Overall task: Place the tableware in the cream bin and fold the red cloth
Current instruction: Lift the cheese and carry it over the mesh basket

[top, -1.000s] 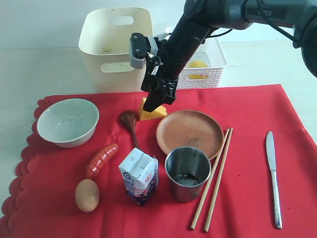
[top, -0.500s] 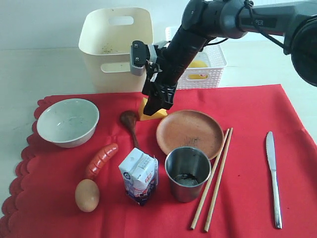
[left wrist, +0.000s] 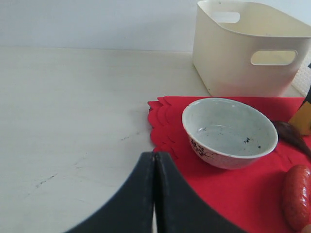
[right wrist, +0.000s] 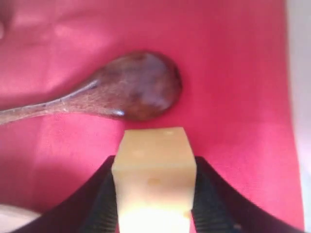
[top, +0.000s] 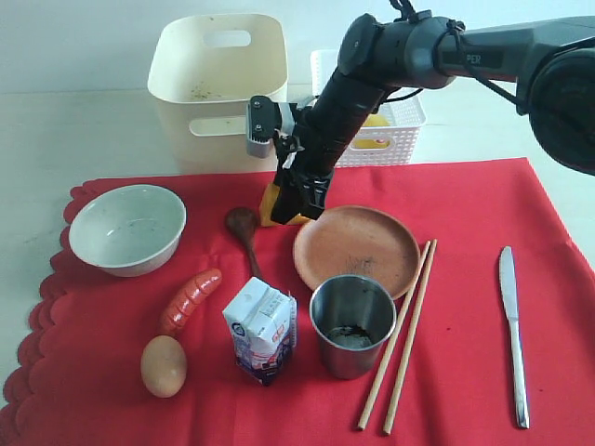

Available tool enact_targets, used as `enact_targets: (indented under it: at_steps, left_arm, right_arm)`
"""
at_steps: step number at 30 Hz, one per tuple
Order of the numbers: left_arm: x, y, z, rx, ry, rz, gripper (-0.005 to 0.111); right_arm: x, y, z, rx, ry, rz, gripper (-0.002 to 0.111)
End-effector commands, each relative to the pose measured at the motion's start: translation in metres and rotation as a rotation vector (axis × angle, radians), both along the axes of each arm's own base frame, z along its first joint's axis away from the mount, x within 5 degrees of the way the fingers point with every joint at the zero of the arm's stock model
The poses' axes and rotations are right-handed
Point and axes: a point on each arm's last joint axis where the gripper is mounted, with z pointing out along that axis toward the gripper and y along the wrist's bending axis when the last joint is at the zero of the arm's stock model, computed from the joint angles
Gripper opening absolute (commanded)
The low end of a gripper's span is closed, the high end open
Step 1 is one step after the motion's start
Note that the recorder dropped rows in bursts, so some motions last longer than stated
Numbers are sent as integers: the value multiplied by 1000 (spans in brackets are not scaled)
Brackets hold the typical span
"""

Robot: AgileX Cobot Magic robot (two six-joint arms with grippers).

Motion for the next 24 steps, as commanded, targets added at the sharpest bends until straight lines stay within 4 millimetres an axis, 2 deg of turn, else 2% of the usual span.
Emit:
enact_targets:
  at_steps: [1,7,11,24]
  left_arm:
    - [0,0,0,-11,-11,2,0]
    - [0,0,0,-11,-11,2,0]
    - [0,0,0,-11,-11,2,0]
    - [0,0,0,-11,-11,2,0]
  right_arm:
    - [1,2,8,13,-21,1,18]
    - [1,1,21,16,-45,6,2]
    - [0,0,37,19,-67,-4,1]
    - [-12,-6,124,83,-163,-87,1]
